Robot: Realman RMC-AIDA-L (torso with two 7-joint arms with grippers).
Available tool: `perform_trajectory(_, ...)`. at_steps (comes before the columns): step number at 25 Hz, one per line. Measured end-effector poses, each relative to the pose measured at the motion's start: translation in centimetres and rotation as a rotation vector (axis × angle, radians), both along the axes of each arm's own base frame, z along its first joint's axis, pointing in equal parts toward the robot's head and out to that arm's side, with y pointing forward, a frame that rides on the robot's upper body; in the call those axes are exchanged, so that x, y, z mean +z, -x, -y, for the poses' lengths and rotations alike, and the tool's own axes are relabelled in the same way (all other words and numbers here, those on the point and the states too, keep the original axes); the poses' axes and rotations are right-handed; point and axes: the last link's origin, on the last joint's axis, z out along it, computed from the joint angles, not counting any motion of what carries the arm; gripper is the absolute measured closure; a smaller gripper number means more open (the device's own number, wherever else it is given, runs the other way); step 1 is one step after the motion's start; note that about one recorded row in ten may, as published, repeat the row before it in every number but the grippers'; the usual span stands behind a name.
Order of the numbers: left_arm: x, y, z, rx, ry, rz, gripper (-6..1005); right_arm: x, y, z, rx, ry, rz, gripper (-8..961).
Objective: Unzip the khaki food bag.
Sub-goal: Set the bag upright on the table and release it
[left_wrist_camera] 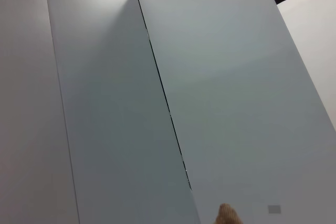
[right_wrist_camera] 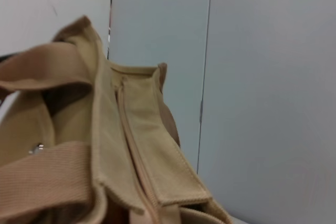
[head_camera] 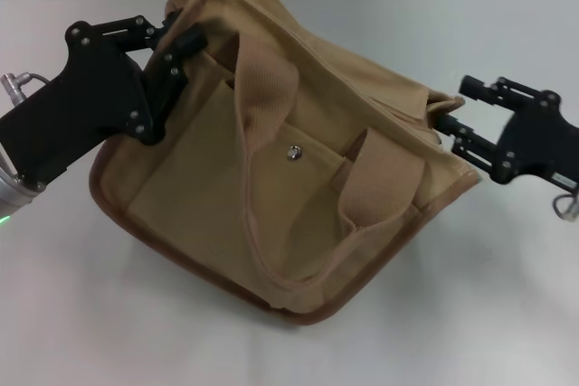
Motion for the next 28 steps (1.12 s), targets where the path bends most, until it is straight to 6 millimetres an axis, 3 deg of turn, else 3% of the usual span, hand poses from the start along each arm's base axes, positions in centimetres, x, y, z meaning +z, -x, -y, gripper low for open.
perform_trajectory(3,0.0,0.0,0.0,-0.002,-0.001,-0.001,913,-0.8,1.1,-1.4,0.02,0.052,0.036,433)
perform_trajectory(10,0.0,0.0,0.0,-0.005,0.0,-0.003,913,-1.0,1.7,-2.0,0.101,0.044,0.13,467)
perform_trajectory(12,0.0,0.0,0.0,-0.006,0.001,-0.003,913,-0.8,1.7,-2.0,0.111,0.02,0.134,693)
perform_trajectory(18,-0.3,0.0,0.1,0.001,0.013,-0.007,913,1.5,2.1,-2.9,0.144,-0.103,0.136,901)
perform_trajectory(23,-0.9,-0.1,0.2,0.008,0.039,0.0,913,2.8,3.0,-3.9,0.169,-0.158,0.143,906)
perform_trajectory(28,-2.8,-0.1,0.8,0.029,0.073,-0.01,914,3.9,3.7,-4.9,0.178,-0.216,0.132,912)
